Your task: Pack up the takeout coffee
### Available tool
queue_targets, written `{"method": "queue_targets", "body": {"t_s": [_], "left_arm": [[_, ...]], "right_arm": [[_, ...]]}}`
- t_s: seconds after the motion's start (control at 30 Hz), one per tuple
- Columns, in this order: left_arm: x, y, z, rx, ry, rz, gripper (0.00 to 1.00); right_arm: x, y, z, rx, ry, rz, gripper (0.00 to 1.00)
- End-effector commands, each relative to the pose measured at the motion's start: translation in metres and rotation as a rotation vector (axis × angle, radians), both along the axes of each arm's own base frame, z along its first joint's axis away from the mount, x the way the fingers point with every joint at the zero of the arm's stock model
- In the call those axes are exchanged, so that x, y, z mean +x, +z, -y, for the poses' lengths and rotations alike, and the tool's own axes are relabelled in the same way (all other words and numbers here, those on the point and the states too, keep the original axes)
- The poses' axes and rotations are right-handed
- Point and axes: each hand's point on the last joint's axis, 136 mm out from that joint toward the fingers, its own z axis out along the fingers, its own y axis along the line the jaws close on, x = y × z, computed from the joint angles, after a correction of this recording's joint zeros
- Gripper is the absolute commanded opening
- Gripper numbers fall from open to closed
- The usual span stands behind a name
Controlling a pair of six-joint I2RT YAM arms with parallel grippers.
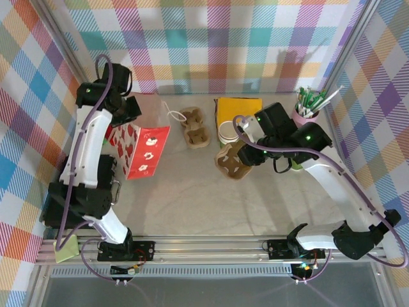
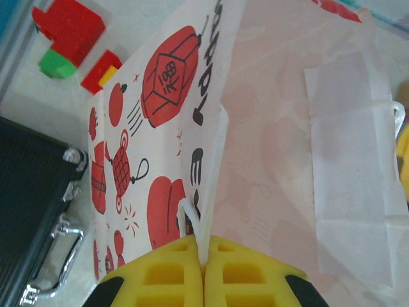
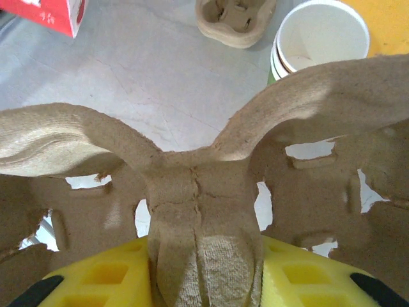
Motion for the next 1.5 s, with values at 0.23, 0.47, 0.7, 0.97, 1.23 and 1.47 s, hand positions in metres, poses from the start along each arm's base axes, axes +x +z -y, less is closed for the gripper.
{"method": "queue_targets", "body": {"t_s": [0.23,0.47,0.7,0.97,1.23,1.47], "left_arm": [[-0.077,-0.004,0.092,-0.163,-0.353,-0.072,0.0],[-0.099,-0.011,0.159,-0.233,-0.546,-0.046,0.0],[-0.111,-0.013,0.21,-0.325,-0.713,0.033,0.0],[-0.116,-0.021,0.229,-0.36,-0.824,0.084,0.0],[-0.124,-0.027,0.237,-0.371,-0.939,0.104,0.0],[-0.132,-0.03,0.245,-0.401,-1.016,0.105,0.0]], "right_arm": [[-0.021,0.049,0.009,0.086,0.012,0.065,0.38],[-0.03,0.088,0.004,0.162,0.06,0.103,0.38],[-0.05,0.122,-0.028,0.348,0.203,0.051,0.39],[-0.08,0.115,-0.07,0.493,0.434,-0.199,0.37],[-0.08,0.068,-0.081,0.43,0.502,-0.348,0.37],[-0.064,0.027,-0.083,0.353,0.524,-0.311,0.4]]}}
